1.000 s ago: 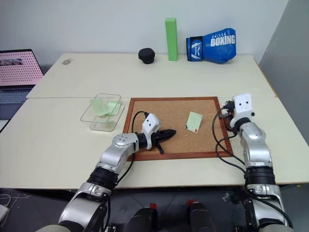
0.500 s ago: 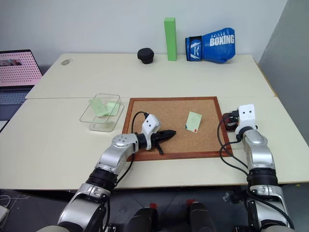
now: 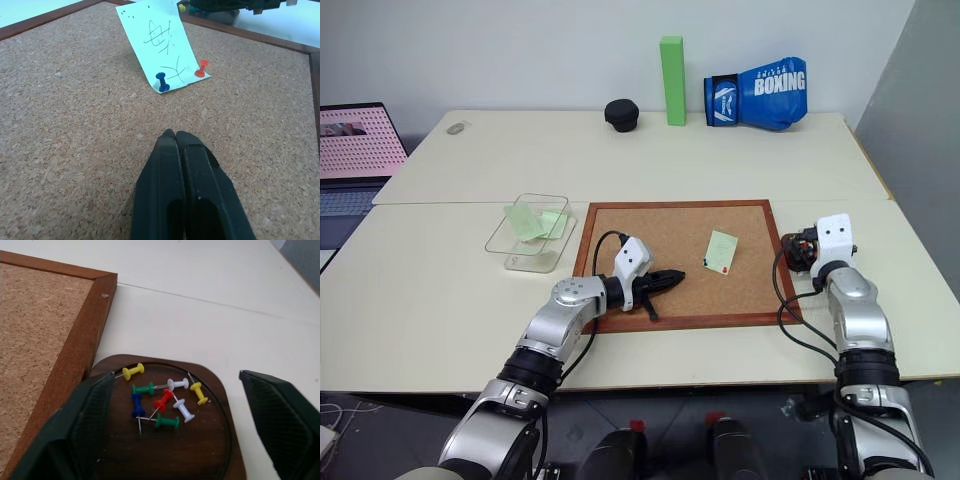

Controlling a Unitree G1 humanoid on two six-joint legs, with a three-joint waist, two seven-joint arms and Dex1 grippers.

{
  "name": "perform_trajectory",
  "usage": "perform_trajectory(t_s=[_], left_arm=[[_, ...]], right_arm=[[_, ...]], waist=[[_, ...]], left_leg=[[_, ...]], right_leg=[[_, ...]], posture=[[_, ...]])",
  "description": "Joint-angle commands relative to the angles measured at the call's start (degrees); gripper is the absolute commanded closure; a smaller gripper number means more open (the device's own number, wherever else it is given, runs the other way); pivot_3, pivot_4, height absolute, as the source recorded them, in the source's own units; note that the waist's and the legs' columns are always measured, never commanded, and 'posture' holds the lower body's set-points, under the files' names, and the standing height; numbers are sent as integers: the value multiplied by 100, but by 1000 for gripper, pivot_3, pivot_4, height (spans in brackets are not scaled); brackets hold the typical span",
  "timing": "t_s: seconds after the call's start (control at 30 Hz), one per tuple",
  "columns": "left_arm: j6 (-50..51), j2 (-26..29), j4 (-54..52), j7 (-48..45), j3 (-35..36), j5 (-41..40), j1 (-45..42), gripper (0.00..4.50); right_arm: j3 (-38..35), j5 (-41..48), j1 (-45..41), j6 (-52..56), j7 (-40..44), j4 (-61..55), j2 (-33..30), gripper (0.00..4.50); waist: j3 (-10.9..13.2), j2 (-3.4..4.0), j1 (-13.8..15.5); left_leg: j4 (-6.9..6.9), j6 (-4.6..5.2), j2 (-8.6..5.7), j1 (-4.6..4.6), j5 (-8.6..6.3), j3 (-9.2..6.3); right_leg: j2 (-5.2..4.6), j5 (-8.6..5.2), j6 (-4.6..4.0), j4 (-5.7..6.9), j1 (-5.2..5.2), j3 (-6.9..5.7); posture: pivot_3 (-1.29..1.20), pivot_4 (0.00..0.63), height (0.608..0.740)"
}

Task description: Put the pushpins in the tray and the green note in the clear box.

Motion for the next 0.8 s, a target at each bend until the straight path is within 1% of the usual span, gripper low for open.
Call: perform_trajectory(t_s=[0.03, 0.17, 0.27, 0.37, 0.43, 0.53, 0.63, 0.8], left_arm=[[4, -8, 49, -55, -69, 47, -13, 4500], [-1, -4, 42, -57, -70, 51, -7, 4500], [-7, 5, 37, -66, -72, 53, 2, 4500], [2, 17, 8, -91, -86, 51, 28, 4500], [16, 32, -9, -118, -99, 51, 47, 4500], [70, 43, -29, -139, -85, 30, 66, 4500], [75, 60, -52, -151, -80, 35, 84, 4500], [32, 107, -82, -157, -99, 78, 141, 4500]], right_arm=[[73, -185, 82, -191, 59, -398, -207, 46], [86, -48, 209, -314, 343, -768, -240, 46], [288, 477, 478, -280, 1420, -1377, -316, 46], [386, 1066, 699, -14, 2256, -1815, -342, 46], [487, 1274, 805, 113, 2626, -1998, -380, 46], [751, 1195, 920, 142, 2900, -2047, -478, 46], [879, 1395, 975, 307, 3111, -2216, -381, 46], [1165, 1300, 873, 280, 3042, -2107, -110, 46]], waist=[[0, 0, 2], [0, 0, 0], [0, 0, -2], [1, -1, -3], [2, -4, 3], [2, -4, 3], [2, -4, 0], [2, -4, -9]], left_leg=[[0, 0, 0, 0, 0, 0], [-1, 0, 0, 0, 0, 0], [-1, 0, 0, 1, 0, 0], [-2, 0, 1, 1, 0, -1], [-2, 0, 0, 0, 0, -2], [-2, 0, 1, 1, 0, -3], [-2, 0, 2, 1, 0, -2], [-2, 0, 3, 2, 0, -3]], right_leg=[[0, 0, 0, 0, 0, 0], [0, 0, 0, -1, 0, 0], [0, 0, 0, -1, 0, 0], [1, -1, 1, -2, 0, -2], [0, 0, 1, -2, 0, -2], [0, -1, 1, -2, 1, -4], [0, -1, 1, -3, 1, -4], [1, -1, 0, -2, 1, -4]], posture=[[0, 150, 740], [0, 150, 740], [0, 150, 740], [0, 150, 740], [0, 150, 740], [0, 150, 740], [0, 150, 740], [0, 150, 740]])
